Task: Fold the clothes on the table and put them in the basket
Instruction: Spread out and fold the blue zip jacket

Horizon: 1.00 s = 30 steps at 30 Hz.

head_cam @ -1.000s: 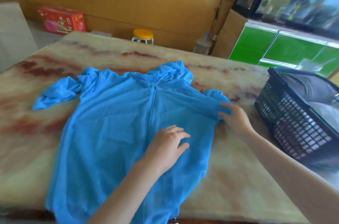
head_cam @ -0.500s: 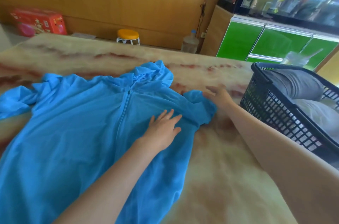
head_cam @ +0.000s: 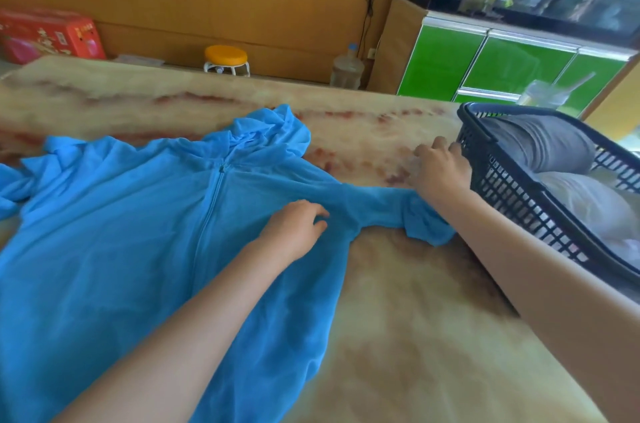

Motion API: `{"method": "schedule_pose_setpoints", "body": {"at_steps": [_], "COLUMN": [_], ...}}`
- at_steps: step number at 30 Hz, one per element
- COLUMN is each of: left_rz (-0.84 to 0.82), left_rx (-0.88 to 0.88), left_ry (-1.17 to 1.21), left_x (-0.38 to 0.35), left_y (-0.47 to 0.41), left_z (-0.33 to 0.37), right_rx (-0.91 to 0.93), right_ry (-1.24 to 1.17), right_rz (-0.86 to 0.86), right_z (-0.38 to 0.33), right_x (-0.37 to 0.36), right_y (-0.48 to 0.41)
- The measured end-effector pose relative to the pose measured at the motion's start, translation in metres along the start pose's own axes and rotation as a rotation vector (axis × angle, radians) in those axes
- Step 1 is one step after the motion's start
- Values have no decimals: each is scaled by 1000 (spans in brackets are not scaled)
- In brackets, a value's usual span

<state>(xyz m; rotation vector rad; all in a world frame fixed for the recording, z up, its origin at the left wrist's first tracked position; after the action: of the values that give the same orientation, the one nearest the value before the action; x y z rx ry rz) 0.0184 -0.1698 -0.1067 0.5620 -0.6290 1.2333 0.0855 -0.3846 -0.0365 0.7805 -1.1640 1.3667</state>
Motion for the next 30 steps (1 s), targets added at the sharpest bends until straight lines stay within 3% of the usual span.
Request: {"method": "schedule_pose_setpoints", "body": {"at_steps": [4, 6, 14, 19, 21, 25, 27, 30], "left_rz": [152, 201, 224, 93, 42, 45, 158, 472], "left_rx": [-39, -56, -42, -125, -159, -170, -195, -163], "left_ry": [42, 33, -105, -220, -302, -363, -367, -268], "left_x": [13, 18, 37, 33, 34, 37, 44, 66], "left_y": [-15, -26, -84, -124, -135, -144, -145, -145], "left_z": [4, 2, -10, -15, -12, -15, -13, -9], "right_rx": [112, 171, 225, 179, 141, 204, 225, 45], "right_ry": [-495, -572, -440, -13, -70, -540, -460, -561], "right_rz": [-266, -367, -348, -223, -198, -433, -398, -169], "right_z": [-26, -40, -45, -22, -18, -36, -42, -33], "right_x": [-24, -36, -54, -49, -47, -62, -71, -60], "right_y": [-6, -3, -6, -11, -16, -15, -15, -19]}}
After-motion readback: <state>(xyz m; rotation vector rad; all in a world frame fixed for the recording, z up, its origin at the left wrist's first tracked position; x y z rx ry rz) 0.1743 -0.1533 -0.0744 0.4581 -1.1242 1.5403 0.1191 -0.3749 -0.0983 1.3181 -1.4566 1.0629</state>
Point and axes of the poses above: each hand's wrist, its own y-axis away from the middle knuckle, its own x-axis out of the back of the hand, z = x × y, the point moved 6 cm from there along -y, towards the middle knuckle, and after that the axes turned 12 degrees about y, right-handed, at the moved point
